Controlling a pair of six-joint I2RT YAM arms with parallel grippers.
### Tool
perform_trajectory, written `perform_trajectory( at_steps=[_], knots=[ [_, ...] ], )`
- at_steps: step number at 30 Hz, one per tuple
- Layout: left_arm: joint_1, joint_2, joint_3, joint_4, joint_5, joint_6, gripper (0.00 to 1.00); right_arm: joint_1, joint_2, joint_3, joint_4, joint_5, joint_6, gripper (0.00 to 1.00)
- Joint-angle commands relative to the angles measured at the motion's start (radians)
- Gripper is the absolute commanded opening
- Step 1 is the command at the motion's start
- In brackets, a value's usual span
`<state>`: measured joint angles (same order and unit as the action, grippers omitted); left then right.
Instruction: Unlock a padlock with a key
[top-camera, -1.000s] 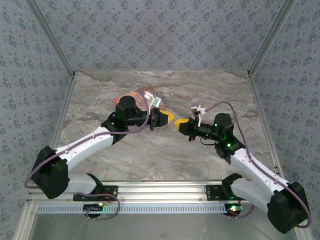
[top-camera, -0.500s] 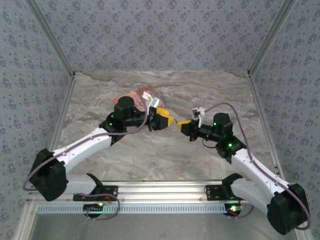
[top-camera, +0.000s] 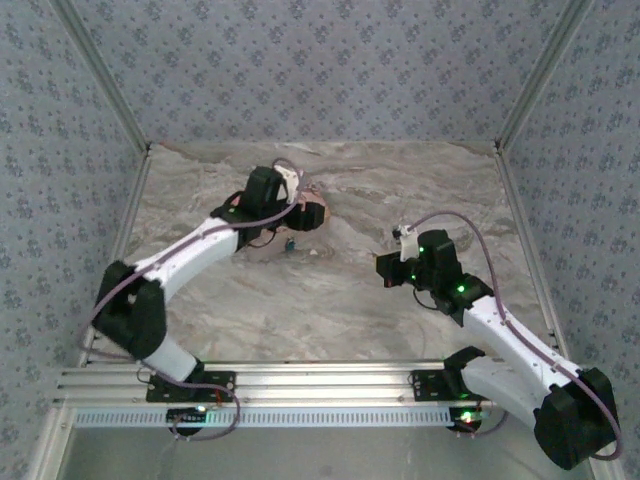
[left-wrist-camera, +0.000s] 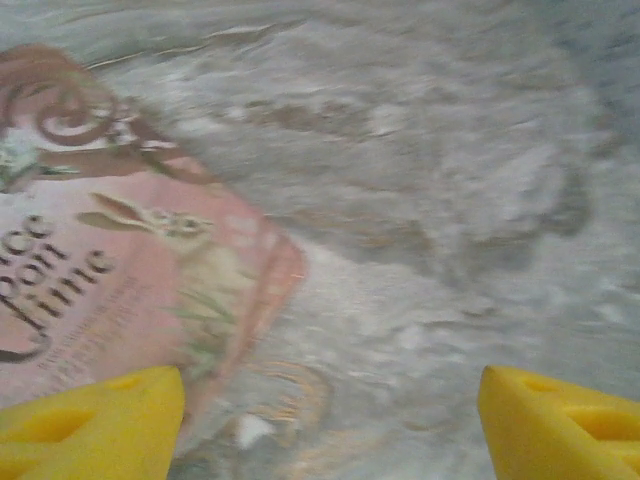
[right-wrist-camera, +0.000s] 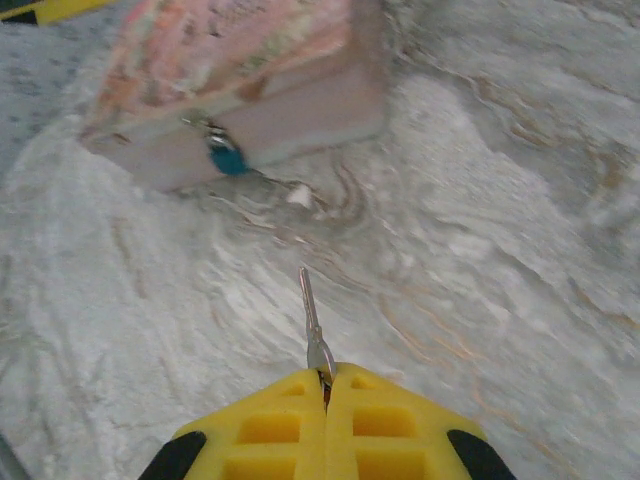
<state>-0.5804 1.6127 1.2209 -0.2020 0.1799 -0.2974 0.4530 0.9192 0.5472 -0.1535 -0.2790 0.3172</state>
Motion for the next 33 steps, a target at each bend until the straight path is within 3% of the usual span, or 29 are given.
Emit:
perform_trajectory(
  at_steps=[1,14,33],
  knots=[
    [-0.002,0.110,0.135,-0.186,-0.134,0.085,0.77,-0.003,0.003,0.032,-0.094,0.112,0.018,0.00],
    [-0.050,0.419,0.422,-0.308,-0.175,0.169,0.75,-0.022,0.003,0.032,-0.182,0.210,0.071,0.00],
    [-0.164,0.344,0.293,-0.258,-0.018,0.171,0.70,-0.138,-0.016,-0.013,-0.179,0.105,0.108,0.00]
  ],
)
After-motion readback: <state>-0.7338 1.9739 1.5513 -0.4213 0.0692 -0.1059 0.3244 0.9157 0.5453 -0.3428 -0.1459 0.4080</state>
